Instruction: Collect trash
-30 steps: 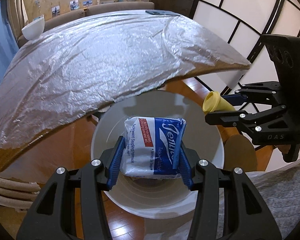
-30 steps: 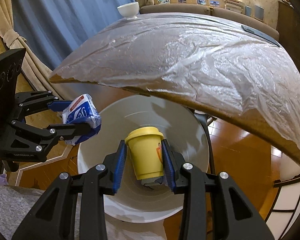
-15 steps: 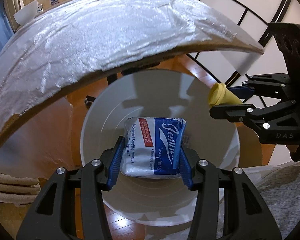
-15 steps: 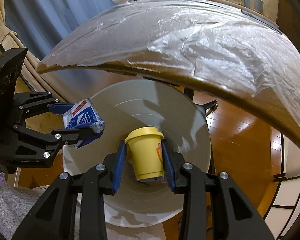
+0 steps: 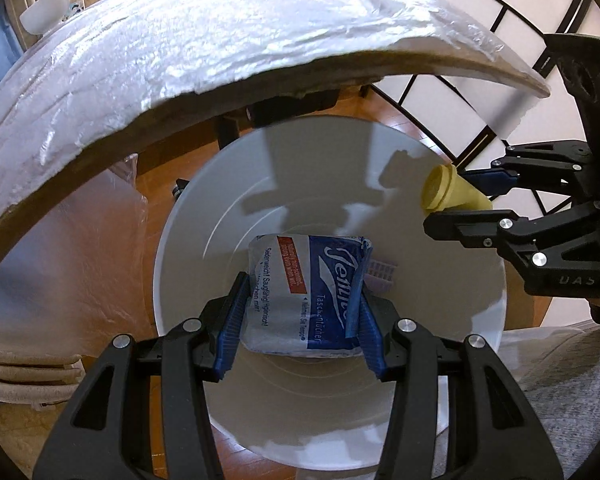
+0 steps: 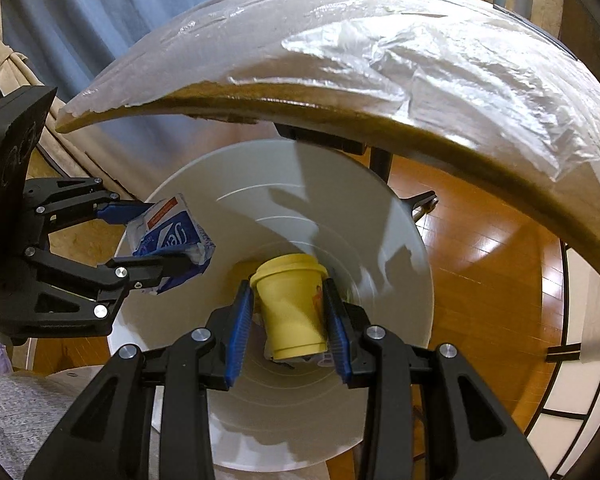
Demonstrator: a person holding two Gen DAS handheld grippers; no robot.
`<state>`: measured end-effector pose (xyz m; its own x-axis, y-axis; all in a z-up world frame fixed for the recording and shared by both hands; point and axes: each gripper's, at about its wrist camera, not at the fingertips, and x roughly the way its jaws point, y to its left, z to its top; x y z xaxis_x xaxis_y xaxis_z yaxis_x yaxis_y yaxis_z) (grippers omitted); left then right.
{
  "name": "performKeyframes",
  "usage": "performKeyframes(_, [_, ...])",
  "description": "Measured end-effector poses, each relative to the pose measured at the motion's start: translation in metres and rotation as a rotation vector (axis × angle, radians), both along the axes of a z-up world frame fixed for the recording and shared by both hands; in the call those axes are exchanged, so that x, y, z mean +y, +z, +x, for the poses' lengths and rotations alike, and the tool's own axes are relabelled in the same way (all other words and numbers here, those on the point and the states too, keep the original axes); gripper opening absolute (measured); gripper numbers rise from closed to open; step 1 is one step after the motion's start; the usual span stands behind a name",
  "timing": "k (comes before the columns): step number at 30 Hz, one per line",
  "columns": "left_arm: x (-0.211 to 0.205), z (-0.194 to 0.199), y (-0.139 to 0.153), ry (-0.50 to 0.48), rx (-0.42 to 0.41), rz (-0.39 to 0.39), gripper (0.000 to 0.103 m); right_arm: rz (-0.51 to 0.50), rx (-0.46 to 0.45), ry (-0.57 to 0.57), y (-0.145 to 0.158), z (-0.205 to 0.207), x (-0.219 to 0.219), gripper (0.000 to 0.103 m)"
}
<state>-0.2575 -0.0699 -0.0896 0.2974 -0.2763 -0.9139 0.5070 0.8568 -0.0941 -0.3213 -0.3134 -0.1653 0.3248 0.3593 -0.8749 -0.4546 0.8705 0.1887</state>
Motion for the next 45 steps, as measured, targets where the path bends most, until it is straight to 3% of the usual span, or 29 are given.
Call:
performKeyframes(3, [-0.003, 0.004, -0.004, 0.002, 0.020, -0.010, 0.054, 0.002, 0.027, 0.001, -0.006, 0.003, 0.002, 0.036])
performKeyframes(4, [-0.004, 0.006, -0.005, 0.006, 0.026, -0.006, 0.060, 0.005, 0.037, -0.002, -0.008, 0.003, 0.002, 0.044])
performKeyframes(5, [-0.006, 0.007, -0.006, 0.015, 0.027, 0.006, 0.076, 0.002, 0.037, -0.012, -0.009, 0.004, 0.002, 0.064])
performKeyframes(6, [-0.005, 0.008, -0.006, 0.027, 0.018, 0.019, 0.081, 0.009, 0.027, -0.020, -0.008, 0.003, 0.001, 0.070])
performKeyframes(11, [-0.003, 0.007, -0.003, 0.039, 0.041, 0.002, 0.081, 0.011, 0.023, -0.035, -0.002, 0.000, -0.011, 0.073])
performKeyframes(15, [-0.001, -0.003, 0.022, 0.013, 0.030, -0.024, 0.081, 0.054, 0.027, -0.067, 0.019, -0.006, -0.022, 0.078])
performKeyframes(18, [0.001, -0.010, 0.067, -0.008, -0.065, -0.071, 0.082, 0.125, -0.063, -0.091, 0.064, -0.009, -0.036, 0.089])
performKeyframes(19, [0.004, -0.009, 0.086, -0.002, -0.117, -0.092, 0.085, 0.118, -0.110, -0.107, 0.077, -0.008, -0.040, 0.096])
performKeyframes(20, [0.007, -0.006, 0.099, 0.012, -0.160, -0.104, 0.095, 0.103, -0.158, -0.129, 0.089, -0.004, -0.044, 0.099])
performKeyframes(22, [0.019, 0.005, 0.131, 0.086, -0.287, -0.132, 0.101, 0.054, -0.251, -0.201, 0.110, 0.016, -0.056, 0.099])
performKeyframes(25, [0.042, 0.048, 0.154, 0.215, -0.343, -0.168, 0.101, 0.044, -0.284, -0.288, 0.119, 0.064, -0.080, 0.099])
performKeyframes(29, [0.070, 0.118, 0.151, 0.359, -0.345, -0.176, 0.101, 0.029, -0.234, -0.398, 0.103, 0.141, -0.108, 0.099])
performKeyframes(34, [0.096, 0.195, 0.120, 0.464, -0.289, -0.091, 0.101, -0.048, -0.190, -0.491, 0.081, 0.213, -0.133, 0.099])
performKeyframes(40, [0.119, 0.240, 0.099, 0.526, -0.235, -0.074, 0.101, -0.115, -0.192, -0.531, 0.073, 0.252, -0.160, 0.099])
performKeyframes(45, [0.128, 0.251, 0.093, 0.546, -0.225, -0.033, 0.101, -0.137, -0.220, -0.539, 0.073, 0.262, -0.169, 0.099])
